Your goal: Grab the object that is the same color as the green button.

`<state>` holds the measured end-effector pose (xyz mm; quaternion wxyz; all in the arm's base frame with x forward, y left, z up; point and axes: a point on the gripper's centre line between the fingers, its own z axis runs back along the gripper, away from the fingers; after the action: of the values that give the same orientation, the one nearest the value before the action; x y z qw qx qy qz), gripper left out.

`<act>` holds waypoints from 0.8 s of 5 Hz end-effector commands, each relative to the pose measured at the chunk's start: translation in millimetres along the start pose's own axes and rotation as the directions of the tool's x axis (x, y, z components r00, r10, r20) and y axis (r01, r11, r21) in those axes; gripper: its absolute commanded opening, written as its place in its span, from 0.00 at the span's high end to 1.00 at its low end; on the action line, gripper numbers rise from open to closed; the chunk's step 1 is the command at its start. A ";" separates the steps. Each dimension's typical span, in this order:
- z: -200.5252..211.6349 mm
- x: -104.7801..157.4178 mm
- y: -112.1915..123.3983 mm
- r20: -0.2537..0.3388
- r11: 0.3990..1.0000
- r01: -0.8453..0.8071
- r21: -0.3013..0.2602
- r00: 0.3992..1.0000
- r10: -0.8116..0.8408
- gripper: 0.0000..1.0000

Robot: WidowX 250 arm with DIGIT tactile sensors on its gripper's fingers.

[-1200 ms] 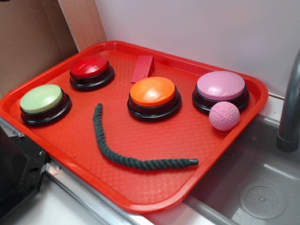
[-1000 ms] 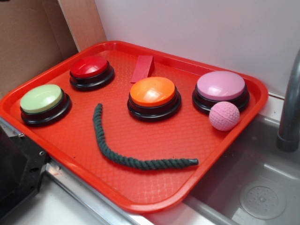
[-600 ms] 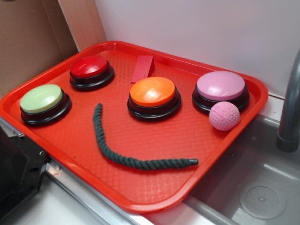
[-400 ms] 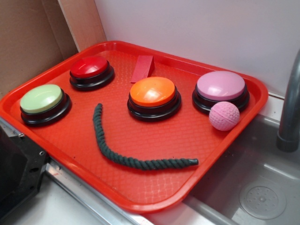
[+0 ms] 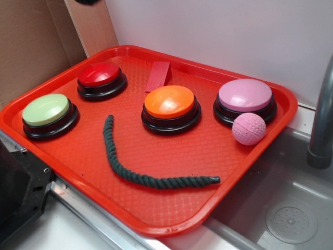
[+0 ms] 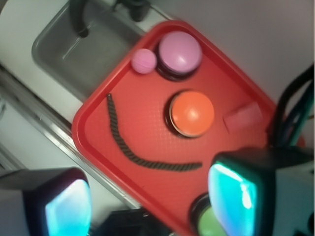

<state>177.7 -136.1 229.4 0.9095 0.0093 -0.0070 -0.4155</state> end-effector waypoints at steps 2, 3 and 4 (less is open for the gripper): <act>-80.7 5.0 -31.0 -0.022 0.949 0.314 -0.036 0.949 -0.315 0.00; -110.3 3.2 -33.6 -0.012 0.977 0.204 -0.059 0.979 -0.205 0.00; -120.1 2.5 -37.6 0.003 0.967 0.237 -0.096 0.971 -0.238 0.00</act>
<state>163.8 -158.0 100.8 0.8583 -0.0255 0.0386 -0.5110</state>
